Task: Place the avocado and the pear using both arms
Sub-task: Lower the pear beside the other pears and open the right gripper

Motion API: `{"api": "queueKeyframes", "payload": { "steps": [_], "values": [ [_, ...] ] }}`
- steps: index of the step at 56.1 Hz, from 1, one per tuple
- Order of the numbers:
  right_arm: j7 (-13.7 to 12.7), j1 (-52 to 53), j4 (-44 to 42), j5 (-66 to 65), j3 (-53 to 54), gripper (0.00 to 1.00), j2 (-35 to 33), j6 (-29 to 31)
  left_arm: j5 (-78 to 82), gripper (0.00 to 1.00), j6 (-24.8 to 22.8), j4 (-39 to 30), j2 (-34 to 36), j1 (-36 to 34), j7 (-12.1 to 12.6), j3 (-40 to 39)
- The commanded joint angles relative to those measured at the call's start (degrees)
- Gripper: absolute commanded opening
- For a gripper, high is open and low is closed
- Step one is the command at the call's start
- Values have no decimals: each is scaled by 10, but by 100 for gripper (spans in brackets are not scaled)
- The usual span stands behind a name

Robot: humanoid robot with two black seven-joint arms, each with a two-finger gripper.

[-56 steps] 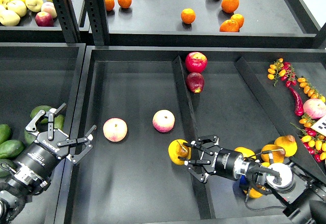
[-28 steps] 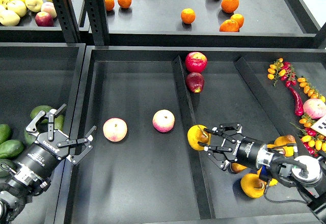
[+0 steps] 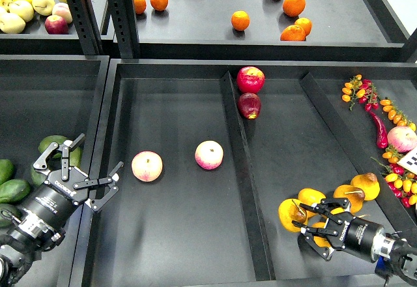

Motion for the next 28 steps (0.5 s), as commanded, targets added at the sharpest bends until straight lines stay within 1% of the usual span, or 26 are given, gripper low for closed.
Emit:
{"api": "queueKeyframes", "payload": {
  "steps": [1,16,22,28],
  "values": [
    [0,-1,-25,-1,-1,19,10,11,0,99,0,0,0,0,0,0],
    [0,0,-60,-1,-1,21,35,14,0,99,0,3,0,-2,0,-1],
    [0,0,-80,-6,-3,21,47,33,0,99,0,3,0,-2,0,-1],
    [0,0,-98,-11,-3,21,60,37,0,99,0,2,0,-2,0,-6]
  ]
}}
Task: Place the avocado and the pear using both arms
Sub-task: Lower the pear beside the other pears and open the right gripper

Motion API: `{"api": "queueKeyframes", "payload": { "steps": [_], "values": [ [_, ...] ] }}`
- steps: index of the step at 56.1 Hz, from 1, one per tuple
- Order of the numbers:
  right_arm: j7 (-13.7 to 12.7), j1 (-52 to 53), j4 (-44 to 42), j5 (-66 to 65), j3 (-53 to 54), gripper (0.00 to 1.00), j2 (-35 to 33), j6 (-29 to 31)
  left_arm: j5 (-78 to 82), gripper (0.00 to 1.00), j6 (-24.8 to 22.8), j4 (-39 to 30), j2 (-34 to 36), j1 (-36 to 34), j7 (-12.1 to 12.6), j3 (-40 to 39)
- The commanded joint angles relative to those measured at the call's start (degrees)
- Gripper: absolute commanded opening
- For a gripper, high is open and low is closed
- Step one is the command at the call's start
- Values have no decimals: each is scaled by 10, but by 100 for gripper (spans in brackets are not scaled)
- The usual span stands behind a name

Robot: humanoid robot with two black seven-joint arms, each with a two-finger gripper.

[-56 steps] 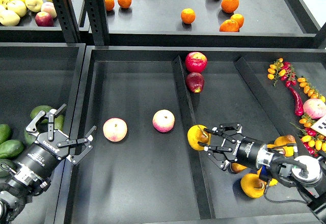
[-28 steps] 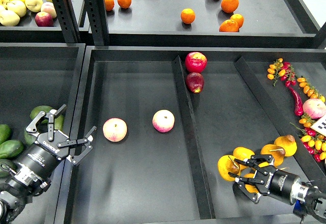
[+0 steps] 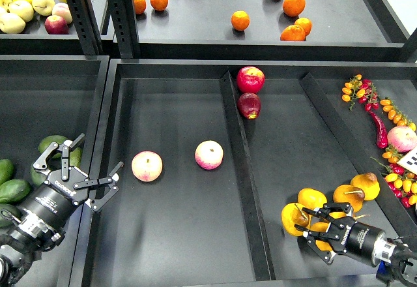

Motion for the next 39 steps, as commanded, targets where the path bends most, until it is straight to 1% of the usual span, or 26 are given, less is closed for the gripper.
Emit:
{"api": "queueKeyframes", "payload": {
  "steps": [1,13,24,30,34,39],
  "values": [
    [0,0,-16,-4,-1,21,13,5,0,99,0,-1,0,0,0,-4],
    [0,1,-31,-6,-3,23,25,5,0,99,0,0,0,0,0,-4],
    [0,1,-38,-15,-3,30,34,4,0,99,0,-1,0,0,0,-7],
    [0,1,-38,-16,-3,32,34,4,0,99,0,-2,0,0,0,-7],
    [0,1,-38,-16,-1,37,34,4,0,99,0,-2,0,0,0,-7],
    [0,1,-38,-16,-1,46,34,3,0,99,0,-2,0,0,0,-7]
  ]
}}
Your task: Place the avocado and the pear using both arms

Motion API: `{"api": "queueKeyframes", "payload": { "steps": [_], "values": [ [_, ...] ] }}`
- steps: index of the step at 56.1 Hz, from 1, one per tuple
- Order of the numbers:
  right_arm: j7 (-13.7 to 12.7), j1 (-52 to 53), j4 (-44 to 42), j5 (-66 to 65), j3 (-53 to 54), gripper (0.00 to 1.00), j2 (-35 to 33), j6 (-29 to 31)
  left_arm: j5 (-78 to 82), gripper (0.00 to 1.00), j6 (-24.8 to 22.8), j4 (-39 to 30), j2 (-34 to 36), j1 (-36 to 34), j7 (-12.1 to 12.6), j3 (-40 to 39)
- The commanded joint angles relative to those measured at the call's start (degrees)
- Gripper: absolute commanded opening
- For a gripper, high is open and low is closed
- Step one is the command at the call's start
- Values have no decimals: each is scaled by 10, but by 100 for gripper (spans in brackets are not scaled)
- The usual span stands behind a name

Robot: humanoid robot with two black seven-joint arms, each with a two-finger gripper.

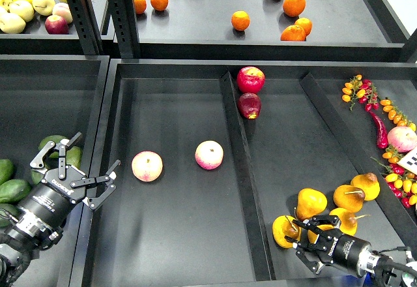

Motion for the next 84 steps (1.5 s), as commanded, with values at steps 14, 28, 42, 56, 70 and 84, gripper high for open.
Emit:
{"api": "queueKeyframes", "payload": {
  "steps": [14,28,42,56,70,84],
  "values": [
    [0,0,2,2,3,64,0,-1,0,99,0,-1,0,1,0,0],
    [0,2,19,7,11,76,-6,-3,0,99,0,0,0,1,0,-2],
    [0,-1,92,27,39,81,-25,-10,0,99,0,-2,0,1,0,-2],
    [0,5,118,47,138,82,1,-44,0,99,0,-2,0,1,0,-2],
    [0,26,112,40,266,82,130,-99,0,99,0,0,0,1,0,1],
    [0,28,86,39,314,88,226,-91,-1,99,0,3,0,1,0,4]
  ]
}}
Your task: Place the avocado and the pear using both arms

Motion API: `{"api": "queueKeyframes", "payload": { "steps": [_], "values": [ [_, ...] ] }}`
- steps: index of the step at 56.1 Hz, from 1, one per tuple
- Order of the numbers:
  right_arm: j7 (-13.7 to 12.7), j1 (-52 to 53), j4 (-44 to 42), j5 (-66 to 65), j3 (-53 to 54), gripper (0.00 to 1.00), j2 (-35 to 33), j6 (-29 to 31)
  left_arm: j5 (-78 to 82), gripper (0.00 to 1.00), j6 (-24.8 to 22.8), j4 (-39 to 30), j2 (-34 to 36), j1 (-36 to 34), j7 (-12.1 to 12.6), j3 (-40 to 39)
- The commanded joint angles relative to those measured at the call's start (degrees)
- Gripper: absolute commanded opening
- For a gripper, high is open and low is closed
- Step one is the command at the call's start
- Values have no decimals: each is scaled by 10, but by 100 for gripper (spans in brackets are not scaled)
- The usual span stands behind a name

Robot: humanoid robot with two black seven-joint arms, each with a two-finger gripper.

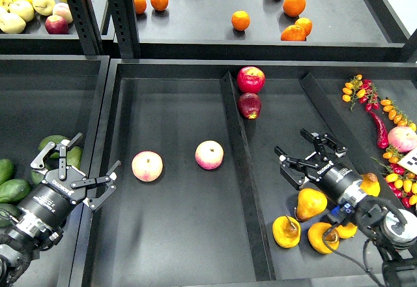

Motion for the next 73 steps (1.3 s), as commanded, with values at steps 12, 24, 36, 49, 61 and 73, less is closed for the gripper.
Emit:
{"api": "queueKeyframes", "payload": {
  "steps": [12,24,36,49,61,73],
  "values": [
    [0,5,-35,-36,41,99,84,25,-5,99,0,8,0,0,0,1],
    [0,0,-38,-37,43,100,84,73,-54,99,0,25,0,1,0,-4],
    [106,-40,-29,-37,47,100,84,145,-93,99,0,59,0,1,-27,-4],
    [109,-103,2,-37,56,100,84,167,-116,99,0,87,0,1,-49,13],
    [109,-139,24,-35,57,100,84,167,-148,99,0,92,0,1,-56,27],
    [106,-152,89,-35,60,100,84,89,-154,99,0,90,0,-3,-55,34]
  ]
}}
